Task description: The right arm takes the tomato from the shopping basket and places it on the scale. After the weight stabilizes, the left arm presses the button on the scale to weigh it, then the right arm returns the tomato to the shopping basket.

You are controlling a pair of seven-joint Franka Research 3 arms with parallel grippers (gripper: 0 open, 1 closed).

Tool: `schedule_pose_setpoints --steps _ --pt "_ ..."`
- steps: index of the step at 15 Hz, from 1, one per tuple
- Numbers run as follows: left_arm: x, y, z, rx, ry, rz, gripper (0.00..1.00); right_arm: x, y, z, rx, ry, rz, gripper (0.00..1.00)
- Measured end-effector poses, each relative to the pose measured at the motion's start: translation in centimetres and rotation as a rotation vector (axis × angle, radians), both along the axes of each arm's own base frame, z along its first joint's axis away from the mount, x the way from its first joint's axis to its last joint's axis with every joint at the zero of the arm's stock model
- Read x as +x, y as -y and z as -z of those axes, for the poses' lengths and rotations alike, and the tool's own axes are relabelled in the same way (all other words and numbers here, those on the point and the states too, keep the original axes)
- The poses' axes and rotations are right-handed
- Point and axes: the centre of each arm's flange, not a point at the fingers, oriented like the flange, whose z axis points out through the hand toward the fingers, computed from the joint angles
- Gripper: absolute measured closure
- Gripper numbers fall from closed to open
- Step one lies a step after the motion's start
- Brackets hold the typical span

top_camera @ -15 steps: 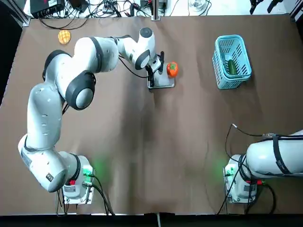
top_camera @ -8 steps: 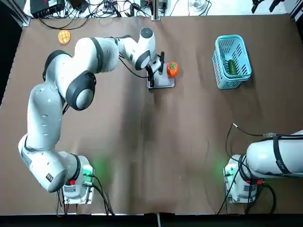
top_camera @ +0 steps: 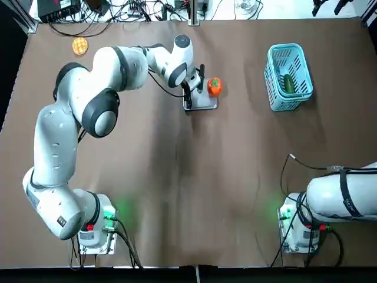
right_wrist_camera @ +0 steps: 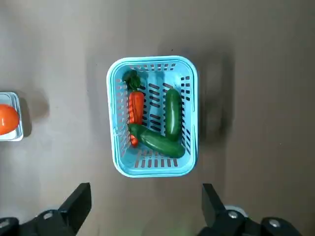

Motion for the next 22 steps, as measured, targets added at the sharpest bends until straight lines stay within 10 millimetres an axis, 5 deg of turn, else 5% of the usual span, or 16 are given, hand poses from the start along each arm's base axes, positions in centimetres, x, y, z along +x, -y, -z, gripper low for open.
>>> schedule_pose_setpoints --steps 6,11,12,14,17,19,22 --pt "1.4 -0.6 -1.6 0.000 0.013 -0.020 0.99 0.1 -0.1 -0.1 0.000 0.007 -0.001 0.01" --pt "3.6 -3.4 -10.1 0.022 0.011 -0.062 0.99 0.2 -0.2 -0.2 0.000 0.021 -0.003 0.01" --pt "4.3 -5.0 -13.7 0.021 0.022 -0.084 0.93 0.3 -0.2 -0.2 0.000 0.024 -0.004 0.01" --pt "5.1 -6.9 -16.6 0.024 0.025 -0.111 0.84 0.3 -0.3 -0.2 0.000 0.031 -0.005 0.01" --pt "5.6 -9.6 -19.9 0.047 0.007 -0.146 0.57 0.5 -0.7 -0.4 0.000 0.047 -0.012 0.01" --pt "5.9 -11.4 -21.7 0.059 -0.003 -0.170 0.54 0.6 -1.0 -0.4 0.001 0.053 -0.019 0.01" --pt "6.5 -14.4 -24.1 0.073 -0.015 -0.213 0.31 0.6 -1.7 -0.3 0.002 0.056 -0.031 0.01"
